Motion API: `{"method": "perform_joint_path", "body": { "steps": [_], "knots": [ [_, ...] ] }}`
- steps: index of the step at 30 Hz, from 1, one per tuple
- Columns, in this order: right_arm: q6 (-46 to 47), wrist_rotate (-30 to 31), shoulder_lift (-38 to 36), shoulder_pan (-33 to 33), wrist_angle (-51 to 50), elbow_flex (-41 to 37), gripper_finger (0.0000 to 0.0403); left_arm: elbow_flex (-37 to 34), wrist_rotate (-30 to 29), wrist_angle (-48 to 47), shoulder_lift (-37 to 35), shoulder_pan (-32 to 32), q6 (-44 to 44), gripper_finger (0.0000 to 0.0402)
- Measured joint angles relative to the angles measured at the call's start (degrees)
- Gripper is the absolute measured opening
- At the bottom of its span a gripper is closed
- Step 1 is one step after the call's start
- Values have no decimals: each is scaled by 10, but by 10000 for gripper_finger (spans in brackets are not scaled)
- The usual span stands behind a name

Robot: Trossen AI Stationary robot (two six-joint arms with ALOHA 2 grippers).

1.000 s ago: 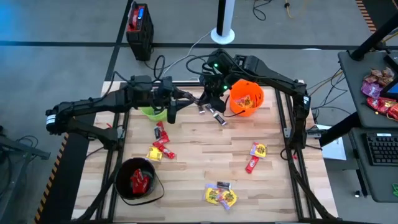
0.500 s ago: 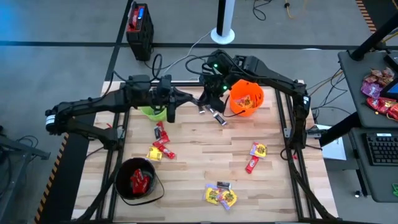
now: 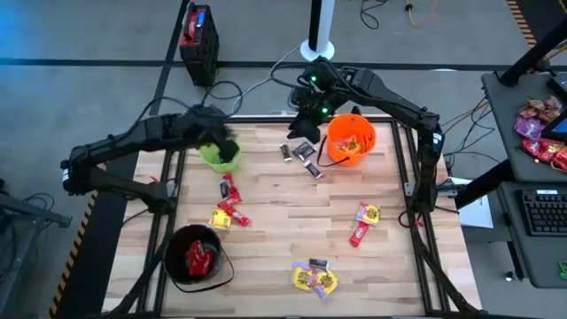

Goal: Sort candy by brand, put in halloween buckets
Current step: Put the brown candy into the green bucket

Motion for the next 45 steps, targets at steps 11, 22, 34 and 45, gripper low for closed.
{"method": "perform_joint_path", "body": {
  "steps": [11, 22, 34, 45],
  "knots": [
    [2, 0, 0, -1, 4, 0, 203, 14, 67, -190, 88, 115, 32, 14],
    [10, 4, 1, -1, -17, 0, 203, 10, 42, -178, 150, 133, 62, 74],
    [135, 286, 19, 1, -2, -36, 203, 38, 43, -122, 85, 129, 11, 91],
    [160, 348, 200, -2, 21, -14, 203, 161, 47, -48, -25, 121, 28, 91]
  ]
}}
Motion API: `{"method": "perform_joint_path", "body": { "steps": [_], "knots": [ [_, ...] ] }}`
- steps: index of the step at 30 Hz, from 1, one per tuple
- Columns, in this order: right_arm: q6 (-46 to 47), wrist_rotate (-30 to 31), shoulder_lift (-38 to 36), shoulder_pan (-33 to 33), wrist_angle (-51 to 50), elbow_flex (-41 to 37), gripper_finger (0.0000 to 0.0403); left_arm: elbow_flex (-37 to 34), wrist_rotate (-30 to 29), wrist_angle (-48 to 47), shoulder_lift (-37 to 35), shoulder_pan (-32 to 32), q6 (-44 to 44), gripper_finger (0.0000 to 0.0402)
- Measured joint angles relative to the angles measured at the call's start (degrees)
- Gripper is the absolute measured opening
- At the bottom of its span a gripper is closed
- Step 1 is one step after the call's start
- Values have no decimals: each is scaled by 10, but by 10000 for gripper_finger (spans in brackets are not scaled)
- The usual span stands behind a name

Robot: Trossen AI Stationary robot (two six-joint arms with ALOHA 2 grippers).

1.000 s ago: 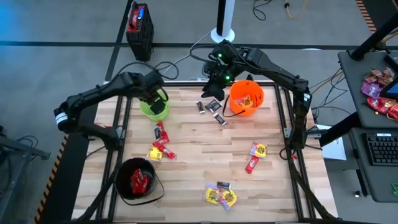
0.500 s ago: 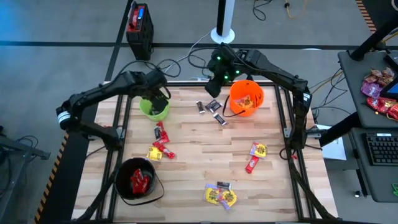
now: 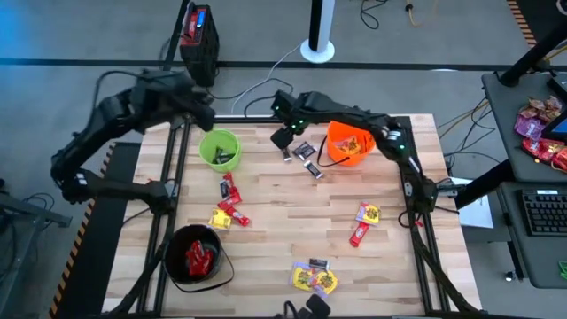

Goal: Sort candy by brand, put in halloween buckets
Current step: Put the brown candy into the green bucket

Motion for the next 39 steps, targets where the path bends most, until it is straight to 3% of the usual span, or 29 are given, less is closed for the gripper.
{"method": "perform_joint_path", "body": {
  "steps": [8, 25, 30, 35, 37, 39],
  "knots": [
    [6, -3, 86, 0, -3, 12, 203, 15, -1, -2, -24, 0, 2, 91],
    [-45, -49, 138, 4, 12, 12, 196, 10, -1, -1, 40, 0, 31, 91],
    [-62, -78, 147, 5, 18, 12, 153, 10, -1, -1, 63, 0, 34, 91],
    [-82, -78, 143, 6, 15, 12, 79, 10, 2, -1, 83, 0, 34, 91],
    [-97, -89, 132, 6, 11, 10, 50, 10, 35, -1, 91, 0, 42, 91],
    [-113, -95, 115, 6, 3, 8, 28, 10, 107, -1, 97, 0, 64, 91]
  ]
}}
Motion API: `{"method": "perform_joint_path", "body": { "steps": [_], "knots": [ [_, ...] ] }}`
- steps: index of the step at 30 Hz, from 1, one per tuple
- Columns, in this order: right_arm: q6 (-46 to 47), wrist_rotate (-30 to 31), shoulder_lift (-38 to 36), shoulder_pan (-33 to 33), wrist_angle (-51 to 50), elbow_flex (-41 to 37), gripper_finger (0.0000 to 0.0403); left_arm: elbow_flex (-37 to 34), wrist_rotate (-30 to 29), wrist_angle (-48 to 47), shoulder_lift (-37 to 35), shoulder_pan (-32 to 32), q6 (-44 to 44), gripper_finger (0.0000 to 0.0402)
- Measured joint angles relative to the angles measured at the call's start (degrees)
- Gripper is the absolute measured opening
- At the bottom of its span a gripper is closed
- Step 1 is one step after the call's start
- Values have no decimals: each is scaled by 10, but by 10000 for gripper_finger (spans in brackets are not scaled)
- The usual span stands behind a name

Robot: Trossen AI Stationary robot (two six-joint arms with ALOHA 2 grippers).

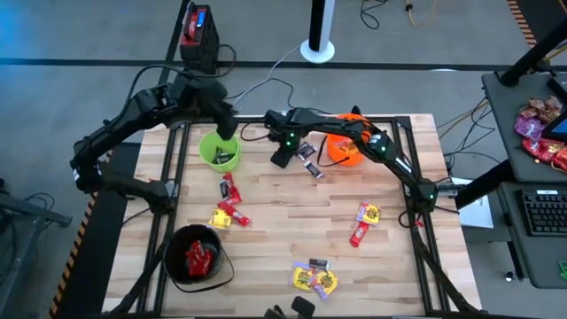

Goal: Sort candy by brand, put in halloween buckets
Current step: Put the brown candy into the green bucket

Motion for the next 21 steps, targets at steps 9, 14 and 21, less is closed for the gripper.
{"method": "perform_joint_path", "body": {
  "steps": [9, 14, 21],
  "knots": [
    [-111, -57, -177, -2, -14, -12, 29, -25, 198, 22, 4, 0, 39, 91],
    [-196, -60, -286, 29, 56, -59, 29, -91, 227, 131, -12, 0, 12, 91],
    [-236, -55, -365, 77, 160, -150, 28, -184, 304, 299, -17, -1, -42, 110]
  ]
}}
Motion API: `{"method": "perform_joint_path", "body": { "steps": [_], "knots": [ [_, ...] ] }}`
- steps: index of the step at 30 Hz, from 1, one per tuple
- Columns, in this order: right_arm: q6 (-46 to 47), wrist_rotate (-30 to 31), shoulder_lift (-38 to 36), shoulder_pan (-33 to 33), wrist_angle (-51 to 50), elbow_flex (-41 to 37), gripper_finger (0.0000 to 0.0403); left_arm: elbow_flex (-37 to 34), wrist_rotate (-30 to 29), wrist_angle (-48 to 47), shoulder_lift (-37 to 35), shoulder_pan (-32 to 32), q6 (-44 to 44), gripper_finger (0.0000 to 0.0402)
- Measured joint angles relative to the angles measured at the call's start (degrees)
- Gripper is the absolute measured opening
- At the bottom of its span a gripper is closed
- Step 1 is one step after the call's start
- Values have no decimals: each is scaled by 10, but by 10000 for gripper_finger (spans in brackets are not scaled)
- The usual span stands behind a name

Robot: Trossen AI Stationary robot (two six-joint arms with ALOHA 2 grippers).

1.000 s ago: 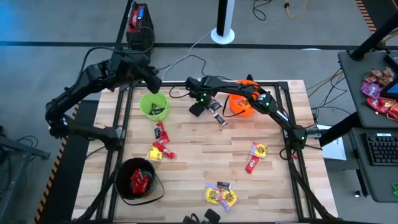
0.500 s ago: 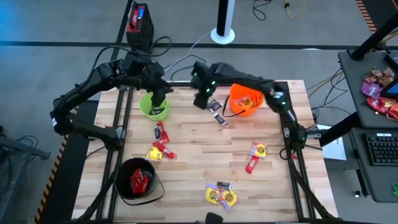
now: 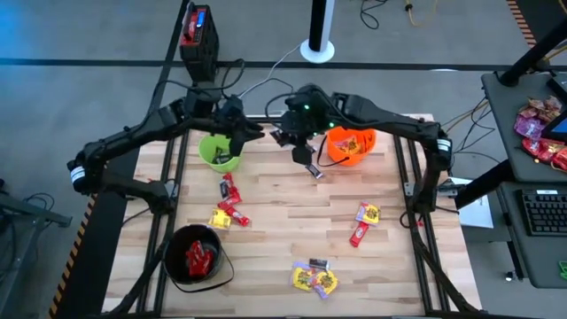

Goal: Sort candy by brand, put in halloween buckets
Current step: Put the brown candy into the green bucket

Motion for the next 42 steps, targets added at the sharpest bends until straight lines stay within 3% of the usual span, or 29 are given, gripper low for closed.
{"method": "perform_joint_path", "body": {
  "steps": [4, 11, 20, 27, 34, 38, 42],
  "knots": [
    [1, 19, -23, 14, 31, -38, 28, -35, 20, 79, 0, -1, -25, 139],
    [3, 29, -26, 22, 61, -72, 28, -69, 20, 118, -1, -3, -40, 183],
    [-6, 29, -26, 27, 88, -75, 28, -74, 37, 146, 31, -18, -37, 183],
    [-7, 29, -25, 27, 86, -75, 28, -69, 51, 209, 45, -28, -37, 139],
    [-7, 28, -25, 27, 85, -75, 28, -68, 49, 181, 42, -28, -37, 18],
    [19, 29, -24, 25, 85, -75, 32, -68, 28, 181, 41, -28, -37, 15],
    [62, 29, -24, 20, 80, -75, 65, -65, 12, 172, 34, -27, -39, 7]
  ]
}}
